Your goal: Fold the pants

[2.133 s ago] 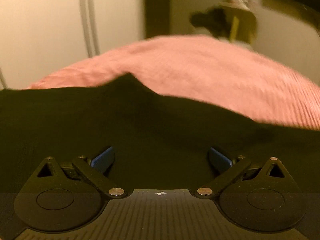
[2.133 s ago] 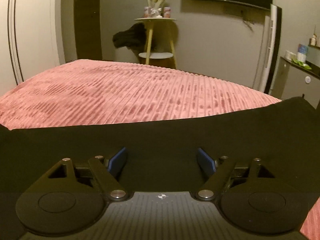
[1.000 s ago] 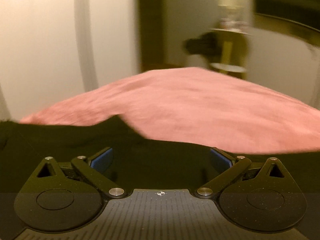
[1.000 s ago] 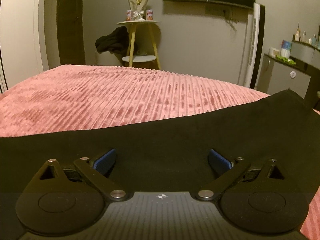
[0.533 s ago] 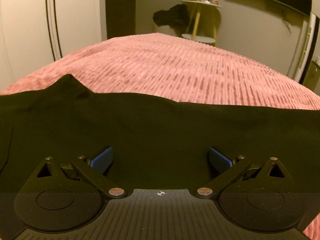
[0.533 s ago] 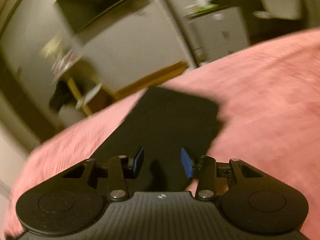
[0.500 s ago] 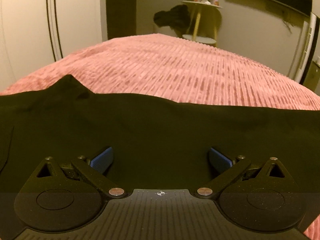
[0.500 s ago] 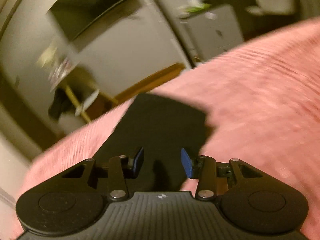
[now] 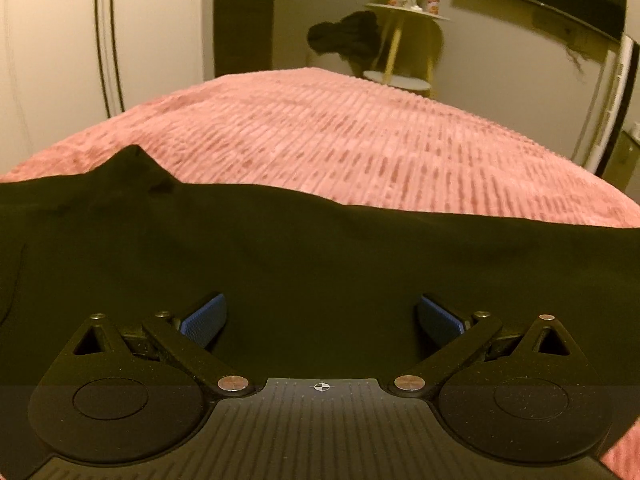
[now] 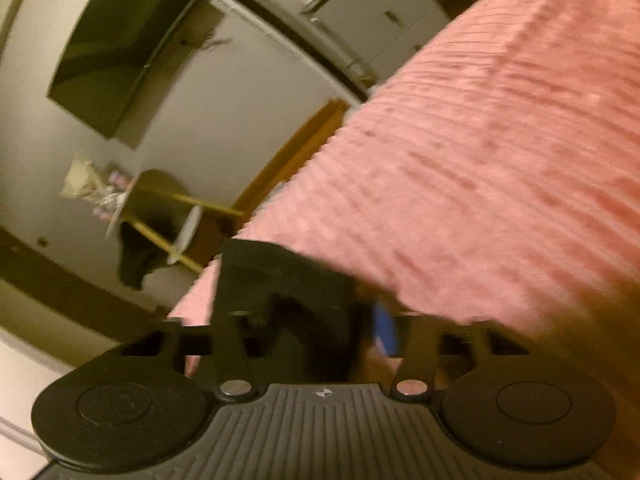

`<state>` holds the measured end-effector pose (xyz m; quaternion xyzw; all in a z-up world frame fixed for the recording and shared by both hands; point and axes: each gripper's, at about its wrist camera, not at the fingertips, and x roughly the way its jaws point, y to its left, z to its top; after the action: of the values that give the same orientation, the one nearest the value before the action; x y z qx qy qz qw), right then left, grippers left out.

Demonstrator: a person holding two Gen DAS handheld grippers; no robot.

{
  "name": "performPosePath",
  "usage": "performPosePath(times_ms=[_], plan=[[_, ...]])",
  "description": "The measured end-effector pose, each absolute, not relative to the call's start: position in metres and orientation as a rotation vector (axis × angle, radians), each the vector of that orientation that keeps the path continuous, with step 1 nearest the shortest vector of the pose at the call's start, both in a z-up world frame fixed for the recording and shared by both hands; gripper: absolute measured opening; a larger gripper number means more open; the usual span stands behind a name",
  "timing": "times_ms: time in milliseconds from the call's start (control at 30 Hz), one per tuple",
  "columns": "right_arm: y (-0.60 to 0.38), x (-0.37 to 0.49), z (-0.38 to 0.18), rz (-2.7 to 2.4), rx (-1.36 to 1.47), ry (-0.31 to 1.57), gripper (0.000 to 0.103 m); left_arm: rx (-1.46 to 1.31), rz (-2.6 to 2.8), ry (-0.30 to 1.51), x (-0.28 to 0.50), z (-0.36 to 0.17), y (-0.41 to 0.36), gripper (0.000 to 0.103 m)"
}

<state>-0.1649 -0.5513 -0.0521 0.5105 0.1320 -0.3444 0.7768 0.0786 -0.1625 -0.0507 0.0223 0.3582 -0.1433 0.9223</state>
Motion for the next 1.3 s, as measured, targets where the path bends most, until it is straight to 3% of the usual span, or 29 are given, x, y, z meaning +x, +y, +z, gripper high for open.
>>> performPosePath(times_ms=[33, 100, 300, 433, 600, 833, 967, 1033, 1100, 1167, 1267, 1300], plan=[[-0.553, -0.164, -0.049, -0.748, 1.085, 0.283, 0.025, 0.045, -0.304, 0.739, 0.077, -0.05, -0.164, 0.103], [-0.554, -0.167, -0.05, -0.733, 1.087, 0.265, 0.024, 0.033, -0.326, 0.741, 0.071, -0.046, -0.167, 0.103], [-0.557, -0.171, -0.064, -0.715, 1.159, 0.251, 0.03, 0.043, -0.381, 0.746, 0.06, -0.043, -0.178, 0.103], [-0.556, -0.173, -0.053, -0.728, 1.17, 0.225, 0.018, 0.042, -0.396, 0.751, 0.058, -0.04, -0.177, 0.103], [-0.535, -0.174, -0.015, -0.666, 1.095, 0.159, 0.014, -0.046, -0.396, 0.761, 0.057, -0.03, -0.164, 0.103], [-0.417, -0.116, 0.058, -0.395, 0.769, 0.189, 0.015, -0.166, -0.378, 0.709, 0.052, -0.009, -0.147, 0.103], [-0.329, -0.073, 0.055, -0.195, 0.603, 0.307, 0.015, -0.204, -0.355, 0.693, 0.051, -0.005, -0.134, 0.103], [-0.289, -0.054, 0.036, -0.12, 0.562, 0.415, 0.02, -0.221, -0.343, 0.693, 0.052, -0.005, -0.128, 0.103], [-0.259, -0.037, 0.009, -0.043, 0.505, 0.564, 0.036, -0.241, -0.342, 0.701, 0.054, -0.006, -0.122, 0.103], [-0.244, -0.021, -0.013, 0.031, 0.5, 0.771, 0.04, -0.253, -0.344, 0.712, 0.055, -0.008, -0.118, 0.103], [-0.255, -0.026, -0.001, 0.049, 0.522, 0.752, 0.05, -0.26, -0.378, 0.723, 0.056, -0.01, -0.119, 0.103], [-0.265, -0.031, 0.007, 0.029, 0.551, 0.711, 0.06, -0.265, -0.396, 0.726, 0.057, -0.011, -0.12, 0.103]])
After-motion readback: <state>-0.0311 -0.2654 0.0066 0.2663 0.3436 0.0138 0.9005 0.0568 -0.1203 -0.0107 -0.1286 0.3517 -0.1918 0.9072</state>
